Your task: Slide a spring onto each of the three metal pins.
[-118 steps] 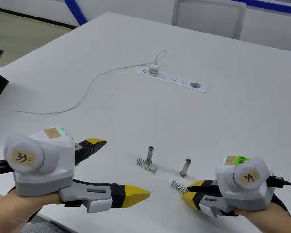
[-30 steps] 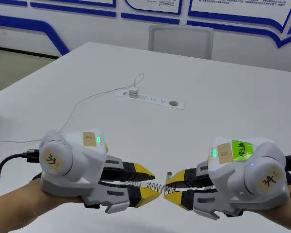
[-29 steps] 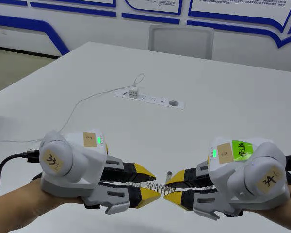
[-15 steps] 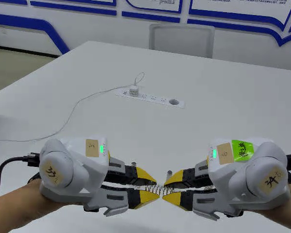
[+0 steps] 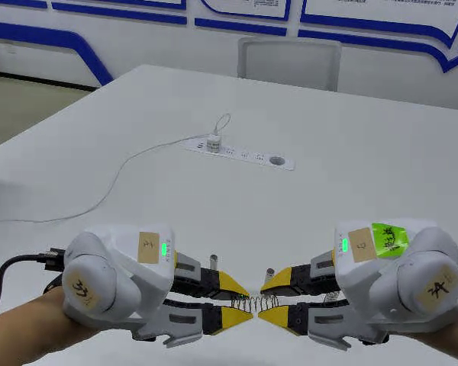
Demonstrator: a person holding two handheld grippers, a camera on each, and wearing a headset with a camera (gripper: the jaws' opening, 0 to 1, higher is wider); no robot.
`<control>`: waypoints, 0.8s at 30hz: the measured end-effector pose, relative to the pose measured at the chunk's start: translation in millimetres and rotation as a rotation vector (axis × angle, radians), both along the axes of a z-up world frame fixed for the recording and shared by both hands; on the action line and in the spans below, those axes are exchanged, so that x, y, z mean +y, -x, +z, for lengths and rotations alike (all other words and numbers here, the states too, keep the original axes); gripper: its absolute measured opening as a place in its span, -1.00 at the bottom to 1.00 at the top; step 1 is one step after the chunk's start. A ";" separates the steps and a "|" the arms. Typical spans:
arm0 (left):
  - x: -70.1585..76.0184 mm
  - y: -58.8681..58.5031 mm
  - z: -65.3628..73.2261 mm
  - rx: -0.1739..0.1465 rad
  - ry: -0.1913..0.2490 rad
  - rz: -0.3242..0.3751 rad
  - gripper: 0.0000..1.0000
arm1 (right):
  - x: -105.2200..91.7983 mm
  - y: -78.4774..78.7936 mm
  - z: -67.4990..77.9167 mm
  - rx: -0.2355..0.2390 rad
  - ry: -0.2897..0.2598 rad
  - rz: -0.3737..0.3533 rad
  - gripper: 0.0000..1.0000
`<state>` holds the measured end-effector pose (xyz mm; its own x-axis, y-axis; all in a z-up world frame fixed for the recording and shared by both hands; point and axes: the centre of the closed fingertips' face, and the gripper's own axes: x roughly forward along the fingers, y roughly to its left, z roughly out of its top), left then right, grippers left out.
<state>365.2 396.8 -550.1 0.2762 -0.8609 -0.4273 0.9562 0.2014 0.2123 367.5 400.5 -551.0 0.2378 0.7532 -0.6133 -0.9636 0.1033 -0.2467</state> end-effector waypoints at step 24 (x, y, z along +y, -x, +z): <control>2.1 1.4 -1.7 -0.026 -0.018 -0.014 -0.80 | 1.7 7.5 13.4 0.096 -0.108 0.020 -0.77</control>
